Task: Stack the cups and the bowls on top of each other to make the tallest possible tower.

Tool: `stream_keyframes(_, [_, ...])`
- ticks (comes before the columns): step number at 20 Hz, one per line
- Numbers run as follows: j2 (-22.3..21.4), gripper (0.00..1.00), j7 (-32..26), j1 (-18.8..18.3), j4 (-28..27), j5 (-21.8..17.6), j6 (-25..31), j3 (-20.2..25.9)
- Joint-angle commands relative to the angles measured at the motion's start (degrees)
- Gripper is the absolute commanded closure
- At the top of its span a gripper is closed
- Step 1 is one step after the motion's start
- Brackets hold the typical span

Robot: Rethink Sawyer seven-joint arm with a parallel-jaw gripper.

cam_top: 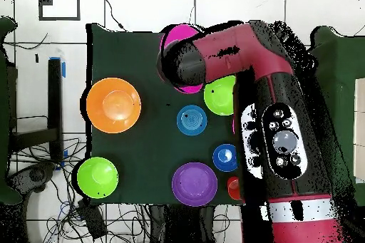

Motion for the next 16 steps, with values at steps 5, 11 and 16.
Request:
stream_keyframes(5, [-3.9, 1.0, 17.7, 10.2, 4.5, -15.8, -11.5, -15.8])
stream_keyframes(11, [-1.9, 1.0, 33.2, 19.6, 1.2, -26.0, -13.2, -25.7])
stream_keyframes(16, [0.7, 1.0, 44.1, 25.5, -1.1, -33.9, -11.8, -31.2])
